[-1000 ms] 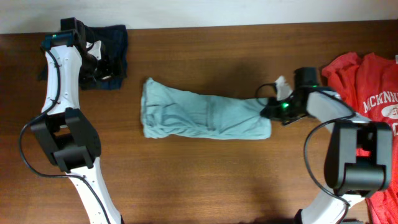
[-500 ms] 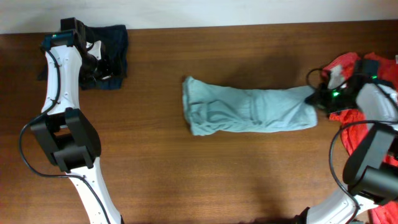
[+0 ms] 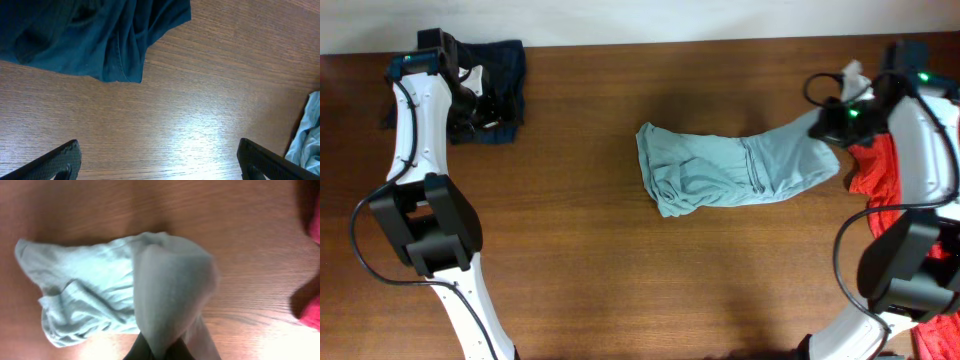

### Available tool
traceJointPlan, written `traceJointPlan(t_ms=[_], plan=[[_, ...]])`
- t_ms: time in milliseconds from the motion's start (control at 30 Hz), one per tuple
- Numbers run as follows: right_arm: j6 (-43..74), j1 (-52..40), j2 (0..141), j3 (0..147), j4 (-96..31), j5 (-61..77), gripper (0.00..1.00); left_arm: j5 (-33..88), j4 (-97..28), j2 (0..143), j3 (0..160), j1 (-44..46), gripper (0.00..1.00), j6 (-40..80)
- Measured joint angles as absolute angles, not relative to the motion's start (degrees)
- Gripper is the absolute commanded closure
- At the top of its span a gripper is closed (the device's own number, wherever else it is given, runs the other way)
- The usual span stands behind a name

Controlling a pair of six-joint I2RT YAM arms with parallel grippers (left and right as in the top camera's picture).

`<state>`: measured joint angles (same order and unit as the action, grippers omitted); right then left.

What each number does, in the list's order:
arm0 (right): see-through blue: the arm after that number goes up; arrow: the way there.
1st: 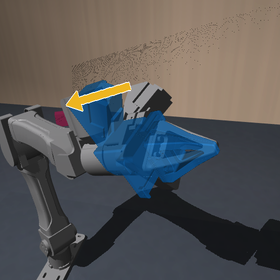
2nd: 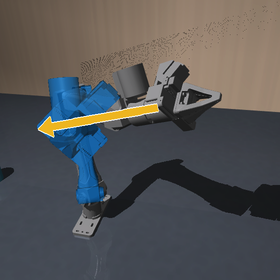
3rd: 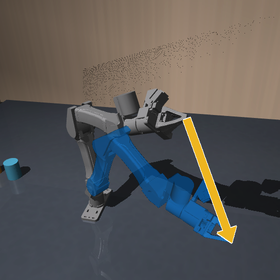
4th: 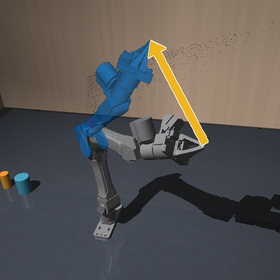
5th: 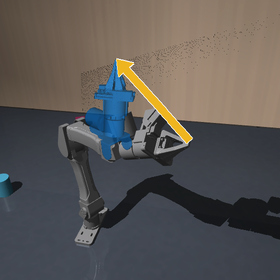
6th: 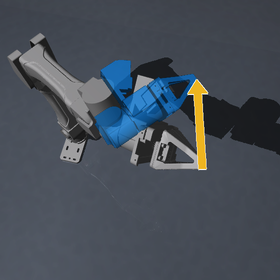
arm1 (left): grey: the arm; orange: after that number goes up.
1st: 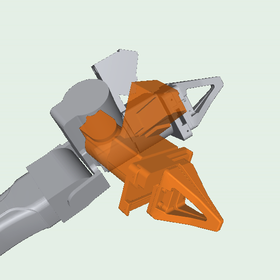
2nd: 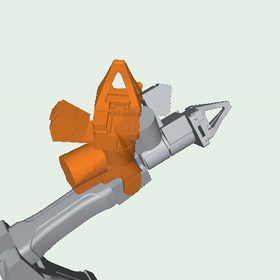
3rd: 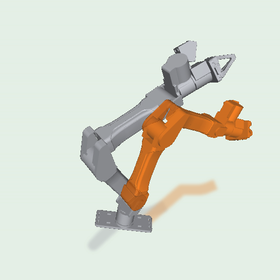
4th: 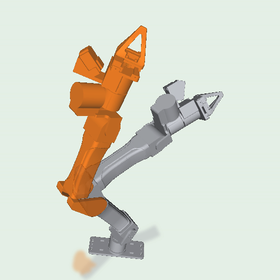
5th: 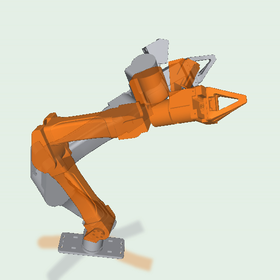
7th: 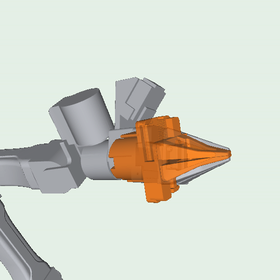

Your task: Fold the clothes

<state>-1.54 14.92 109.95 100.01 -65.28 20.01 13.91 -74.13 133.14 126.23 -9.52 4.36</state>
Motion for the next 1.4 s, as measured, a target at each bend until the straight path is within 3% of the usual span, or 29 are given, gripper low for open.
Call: traceJointPlan(t_ms=[600,1233,1400], plan=[[-1.69,-9.74,109.95,102.02,-67.09,12.29,0.96,13.93,-74.13,133.14,126.23,-9.52,0.01,4.36],[-1.76,-22.44,121.3,99.44,-54.26,8.82,0.96,13.93,-74.11,133.14,126.23,-9.5,0.01,4.36],[-1.76,-24.97,122.98,99.2,-50.57,8.84,0.91,13.93,-74.13,133.14,126.23,-9.5,0.01,4.38]])
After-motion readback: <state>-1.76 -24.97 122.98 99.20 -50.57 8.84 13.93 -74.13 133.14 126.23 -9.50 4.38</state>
